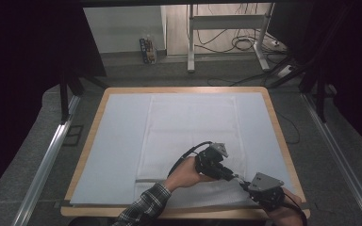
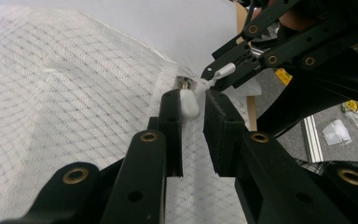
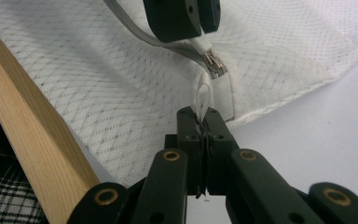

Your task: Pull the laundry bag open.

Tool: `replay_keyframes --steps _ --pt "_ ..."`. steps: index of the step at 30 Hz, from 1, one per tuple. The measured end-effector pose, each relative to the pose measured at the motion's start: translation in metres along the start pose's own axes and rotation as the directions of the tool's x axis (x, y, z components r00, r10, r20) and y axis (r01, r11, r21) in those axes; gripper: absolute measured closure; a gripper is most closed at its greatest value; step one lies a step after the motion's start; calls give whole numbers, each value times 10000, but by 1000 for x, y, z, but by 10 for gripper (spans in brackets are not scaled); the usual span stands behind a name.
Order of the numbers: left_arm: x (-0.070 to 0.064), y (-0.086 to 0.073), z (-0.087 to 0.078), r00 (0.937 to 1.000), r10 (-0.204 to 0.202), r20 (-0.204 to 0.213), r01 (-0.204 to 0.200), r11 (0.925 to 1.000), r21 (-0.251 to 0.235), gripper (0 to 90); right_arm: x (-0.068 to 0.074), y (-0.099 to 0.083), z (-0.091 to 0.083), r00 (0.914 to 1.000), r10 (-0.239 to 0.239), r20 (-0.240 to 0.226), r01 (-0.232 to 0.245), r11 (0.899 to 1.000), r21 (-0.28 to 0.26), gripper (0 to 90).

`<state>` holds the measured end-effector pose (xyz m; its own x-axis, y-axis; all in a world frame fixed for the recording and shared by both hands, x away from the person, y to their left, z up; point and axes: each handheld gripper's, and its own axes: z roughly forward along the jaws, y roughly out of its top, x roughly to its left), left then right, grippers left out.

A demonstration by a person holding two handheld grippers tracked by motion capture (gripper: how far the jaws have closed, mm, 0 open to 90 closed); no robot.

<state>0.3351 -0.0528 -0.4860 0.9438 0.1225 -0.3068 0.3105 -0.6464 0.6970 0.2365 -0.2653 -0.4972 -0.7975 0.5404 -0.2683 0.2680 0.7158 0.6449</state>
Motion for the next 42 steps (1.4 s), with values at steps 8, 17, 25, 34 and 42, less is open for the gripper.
replay_keyframes --steps 8,17,25,34,42 --pt "0 0 2 9998 -68 167 68 10000 -10 774 0 0 0 10000 -39 44 39 10000 -45 867" --pt "3 2 2 9988 -365 -334 370 9992 129 718 1 0 -1 9999 -73 71 74 9999 -73 867" --pt "7 4 4 9974 -718 -90 719 9973 128 716 1 1 -1 9999 -84 64 84 10000 -49 866" --pt "5 4 5 9976 -679 -156 685 9969 394 801 1 1 0 9999 -116 81 116 9999 14 866" --pt "0 6 2 9973 -566 -461 579 9979 284 812 1 1 0 9998 -110 162 109 9999 37 867"
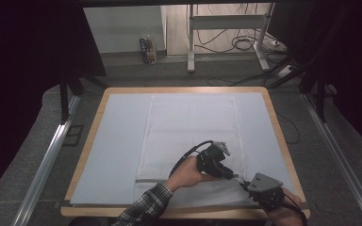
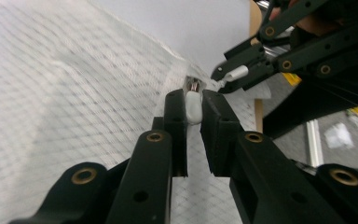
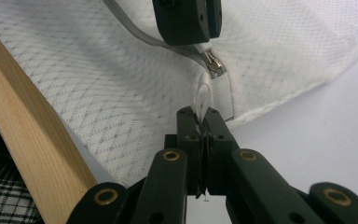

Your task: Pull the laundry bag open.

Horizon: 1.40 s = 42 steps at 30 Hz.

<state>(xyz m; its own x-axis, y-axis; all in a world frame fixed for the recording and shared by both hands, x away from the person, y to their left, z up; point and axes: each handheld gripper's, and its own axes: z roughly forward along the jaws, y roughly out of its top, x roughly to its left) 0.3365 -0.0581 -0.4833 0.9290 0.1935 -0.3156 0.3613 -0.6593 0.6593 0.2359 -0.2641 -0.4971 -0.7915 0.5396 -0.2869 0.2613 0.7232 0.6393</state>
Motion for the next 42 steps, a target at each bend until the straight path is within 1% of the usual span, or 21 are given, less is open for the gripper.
replay_keyframes --steps 2,3,4,6,8,14,15,16,18,20,22,25,31,35,36,37,38,39,40,41,42 --pt "-1 0 0 10000 90 -22 -90 9999 83 818 0 0 0 10000 -2 10 2 10000 -41 866" --pt "-2 0 1 10000 70 -1 -70 9999 84 819 0 0 0 10000 -4 8 4 10000 -43 866" --pt "-2 0 0 9999 141 49 -141 9998 137 820 0 0 0 10000 5 -3 -5 10000 -16 866" --pt "-1 0 0 9998 145 152 -148 9998 155 819 0 0 0 10000 8 -11 -8 10000 6 866" --pt "-1 0 0 9993 97 351 -101 9999 104 818 0 0 0 10000 13 -7 -13 10000 9 866" --pt "0 -3 2 9991 84 408 -89 9999 143 811 0 0 1 10000 16 -13 -16 10000 56 866" --pt "0 -3 2 9992 62 400 -68 9999 151 809 0 0 1 10000 6 -4 -6 10000 39 866" --pt "1 -3 3 9990 -43 453 39 9999 97 808 0 0 0 10000 -14 -19 14 10000 26 866" --pt "3 -3 2 9987 -56 501 51 9999 104 805 1 0 0 10000 -57 -25 57 10000 40 866" --pt "4 -3 3 9986 -158 505 157 9999 27 806 1 0 0 10000 -89 -5 89 10000 41 867" --pt "4 -4 4 9974 -258 672 256 9997 43 807 1 0 0 10000 -76 -10 76 10000 62 866" --pt "4 -5 6 9958 -314 857 300 9994 178 808 0 0 1 10000 -89 -23 90 9999 142 866" --pt "7 -7 6 9924 -487 1127 477 9988 109 800 1 0 2 9999 -110 -19 110 9998 184 866" --pt "7 -7 6 9917 -535 1165 529 9986 79 792 1 0 2 9999 -118 -19 119 9998 181 866" --pt "7 -7 6 9924 -467 1139 452 9989 159 793 1 0 2 9999 -125 -21 125 9997 185 866" --pt "6 -7 6 9929 -514 1076 508 9987 83 797 1 0 2 9999 -136 -21 137 9997 194 866" --pt "7 -7 6 9932 -477 1061 467 9988 120 808 1 0 2 9999 -130 -27 131 9997 202 866" --pt "6 -7 7 9917 -612 1133 605 9981 97 811 1 0 2 9999 -139 -23 140 9997 193 866" --pt "6 -7 7 9914 -608 1161 596 9981 135 813 1 0 2 9999 -140 -29 140 9997 195 866" --pt "6 -7 7 9928 -431 1119 405 9989 248 814 1 0 2 9999 -127 -41 128 9997 209 866" --pt "6 -7 7 9926 -455 1126 426 9987 277 816 1 0 2 9999 -135 -42 136 9997 216 866"
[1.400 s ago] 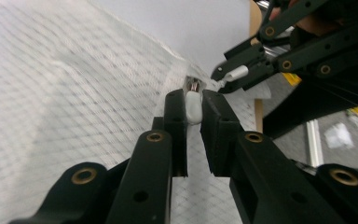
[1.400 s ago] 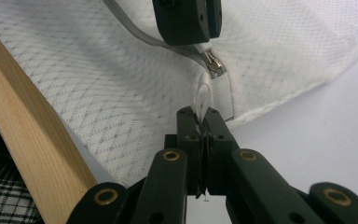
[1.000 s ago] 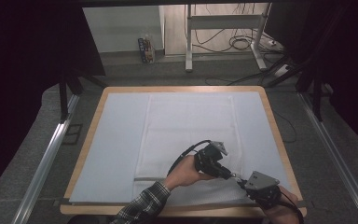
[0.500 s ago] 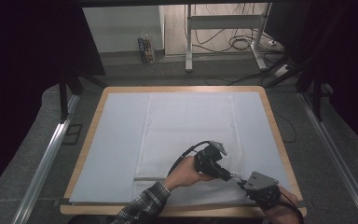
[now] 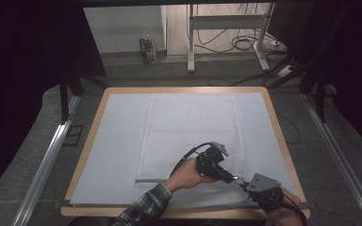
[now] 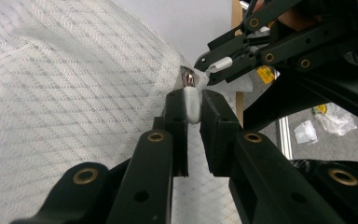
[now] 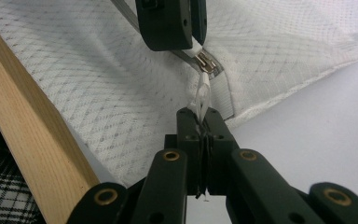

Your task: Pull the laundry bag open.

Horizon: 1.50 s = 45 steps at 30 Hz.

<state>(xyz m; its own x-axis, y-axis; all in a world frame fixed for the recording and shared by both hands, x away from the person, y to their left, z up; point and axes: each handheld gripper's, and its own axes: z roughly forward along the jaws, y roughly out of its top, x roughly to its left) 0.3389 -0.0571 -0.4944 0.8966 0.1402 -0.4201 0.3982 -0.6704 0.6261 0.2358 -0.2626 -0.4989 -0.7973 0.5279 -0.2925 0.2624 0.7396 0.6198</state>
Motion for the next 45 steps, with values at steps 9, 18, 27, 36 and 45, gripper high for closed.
replay_keyframes --steps 9,18,27,36,45 --pt "-4 0 0 9999 122 -81 -123 9999 -109 768 0 0 0 10000 -26 29 26 10000 -41 866" --pt "-4 -1 -2 9999 116 -86 -116 9999 47 792 0 0 -1 10000 -57 67 58 9999 -87 865" --pt "3 2 0 9993 -359 127 361 9993 -139 761 1 1 -1 9999 -103 64 103 9999 -83 865" --pt "7 3 0 9966 -819 95 821 9965 -176 716 1 0 0 9998 -162 71 162 9999 -24 863" --pt "11 5 -1 9931 -1170 39 1170 9927 -277 741 1 0 0 9998 -181 71 181 9998 -18 863"
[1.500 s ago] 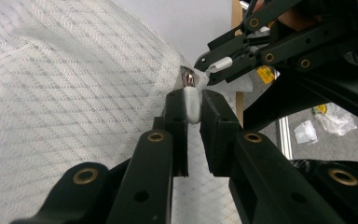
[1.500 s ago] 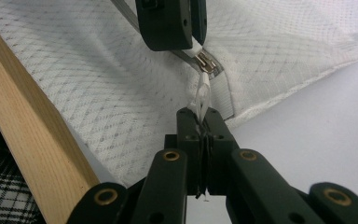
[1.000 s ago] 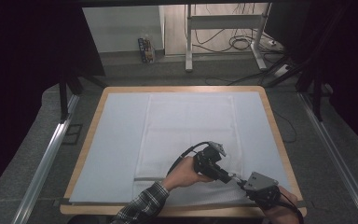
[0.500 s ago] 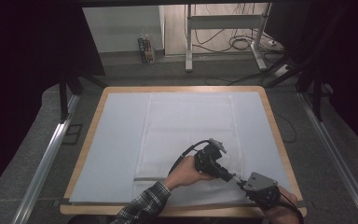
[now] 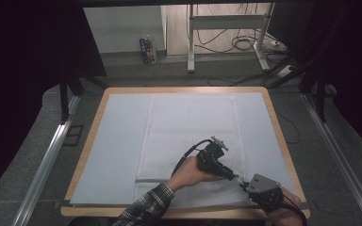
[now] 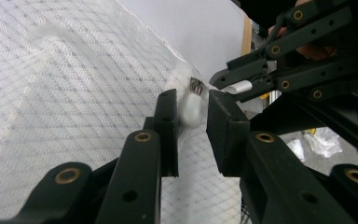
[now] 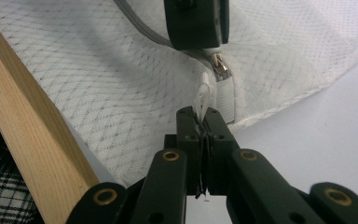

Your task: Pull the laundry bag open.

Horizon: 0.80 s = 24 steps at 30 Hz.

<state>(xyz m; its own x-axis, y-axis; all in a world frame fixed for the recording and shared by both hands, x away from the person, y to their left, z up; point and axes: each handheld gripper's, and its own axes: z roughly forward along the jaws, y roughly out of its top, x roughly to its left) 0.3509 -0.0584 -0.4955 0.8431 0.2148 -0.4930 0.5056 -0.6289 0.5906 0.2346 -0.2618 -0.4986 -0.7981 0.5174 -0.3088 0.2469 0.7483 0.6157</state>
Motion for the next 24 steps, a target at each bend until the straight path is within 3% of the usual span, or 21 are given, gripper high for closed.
replay_keyframes --steps 3,11,16,21,24 --pt "0 0 1 9999 -132 -2 132 9999 -35 755 0 0 0 10000 -5 -3 5 10000 1 863" --pt "-3 0 3 10000 7 4 -7 9998 187 816 0 0 0 10000 -23 -3 23 10000 29 864" --pt "-7 -1 1 9990 300 -325 -298 9995 60 828 -1 0 0 10000 73 -41 -73 10000 -13 850" --pt "-8 -5 -5 9968 744 -277 -750 9969 -227 831 -11 -5 -6 9955 811 -492 -838 9950 -547 697" --pt "-7 -10 -9 9963 825 -253 -833 9961 -288 831 -20 -9 -9 9856 1460 -849 -1529 9848 -824 584"
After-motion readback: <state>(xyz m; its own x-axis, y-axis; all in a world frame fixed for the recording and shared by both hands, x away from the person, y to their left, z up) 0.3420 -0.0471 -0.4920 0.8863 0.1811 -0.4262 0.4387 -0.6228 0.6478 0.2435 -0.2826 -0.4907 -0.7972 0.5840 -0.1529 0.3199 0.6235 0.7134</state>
